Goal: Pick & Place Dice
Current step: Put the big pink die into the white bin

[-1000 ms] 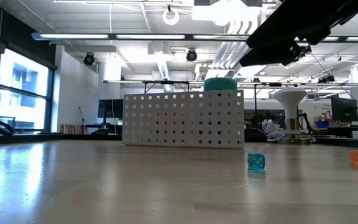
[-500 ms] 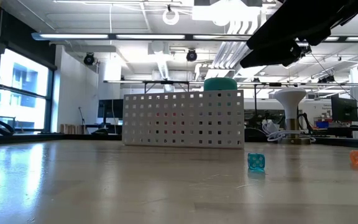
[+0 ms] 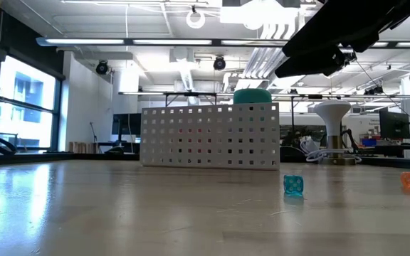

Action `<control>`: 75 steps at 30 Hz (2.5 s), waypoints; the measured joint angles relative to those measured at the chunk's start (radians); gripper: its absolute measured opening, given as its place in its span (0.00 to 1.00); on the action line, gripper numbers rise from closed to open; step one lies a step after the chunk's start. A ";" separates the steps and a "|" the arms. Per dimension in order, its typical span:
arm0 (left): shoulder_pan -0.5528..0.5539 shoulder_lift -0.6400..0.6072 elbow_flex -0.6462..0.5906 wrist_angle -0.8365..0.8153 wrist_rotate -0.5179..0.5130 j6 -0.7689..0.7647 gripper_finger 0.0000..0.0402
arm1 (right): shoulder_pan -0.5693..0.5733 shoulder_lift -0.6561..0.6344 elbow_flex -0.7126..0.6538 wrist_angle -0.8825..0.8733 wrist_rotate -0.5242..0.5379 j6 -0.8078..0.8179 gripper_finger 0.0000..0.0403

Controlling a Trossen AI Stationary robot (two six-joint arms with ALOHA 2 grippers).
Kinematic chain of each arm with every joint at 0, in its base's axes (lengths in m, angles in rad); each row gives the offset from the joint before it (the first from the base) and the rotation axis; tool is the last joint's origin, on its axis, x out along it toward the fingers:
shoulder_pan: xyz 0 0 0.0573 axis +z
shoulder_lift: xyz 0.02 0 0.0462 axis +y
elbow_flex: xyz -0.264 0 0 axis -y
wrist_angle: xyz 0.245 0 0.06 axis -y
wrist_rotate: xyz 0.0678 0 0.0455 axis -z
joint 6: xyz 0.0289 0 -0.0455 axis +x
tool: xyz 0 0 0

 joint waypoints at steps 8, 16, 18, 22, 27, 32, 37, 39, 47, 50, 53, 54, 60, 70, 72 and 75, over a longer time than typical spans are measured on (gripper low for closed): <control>0.032 0.002 -0.001 0.005 0.027 0.002 1.00 | 0.000 0.000 0.000 0.000 0.000 0.000 0.65; 0.044 0.003 -0.003 0.033 0.052 0.002 1.00 | 0.000 0.000 0.000 -0.001 0.000 0.000 0.65; 0.049 0.003 -0.003 0.040 0.057 0.002 1.00 | 0.000 0.000 0.000 -0.001 0.000 0.000 0.65; 0.064 0.004 -0.006 0.063 0.066 0.001 1.00 | 0.000 0.000 0.000 -0.001 0.000 0.000 0.65; 0.092 0.002 -0.043 0.111 0.119 0.000 1.00 | 0.000 0.000 0.000 -0.001 0.000 0.000 0.65; 0.117 0.000 -0.073 0.148 0.159 0.000 1.00 | 0.000 0.000 0.000 -0.003 0.000 0.000 0.65; 0.125 0.001 -0.075 0.197 0.151 -0.037 1.00 | 0.000 0.000 0.000 -0.004 0.000 0.000 0.65; 0.128 0.002 -0.075 0.216 0.139 -0.070 1.00 | 0.000 0.000 0.000 -0.004 0.000 0.000 0.65; 0.130 0.004 -0.076 0.273 0.082 -0.085 1.00 | 0.000 0.000 0.000 -0.004 0.000 0.000 0.65; 0.136 0.004 -0.083 0.273 0.069 -0.085 1.00 | 0.000 0.000 0.000 -0.004 0.000 0.000 0.65; 0.145 0.004 -0.104 0.290 0.069 -0.090 1.00 | 0.000 0.000 0.000 -0.004 0.000 0.000 0.65; 0.149 0.004 -0.116 0.307 0.069 -0.090 1.00 | 0.000 0.000 0.000 -0.004 0.000 0.000 0.65; 0.179 0.012 -0.206 0.427 0.057 -0.087 1.00 | 0.000 0.000 0.000 -0.004 0.000 0.000 0.65; 0.186 0.044 -0.230 0.446 0.061 -0.083 1.00 | 0.000 0.000 0.000 -0.004 0.000 0.000 0.65; 0.186 0.034 -0.230 0.443 0.080 -0.079 1.00 | 0.000 0.000 0.000 -0.004 0.000 0.000 0.65; 0.187 0.019 -0.230 0.432 0.109 -0.080 1.00 | 0.000 0.000 0.000 -0.004 0.000 0.000 0.65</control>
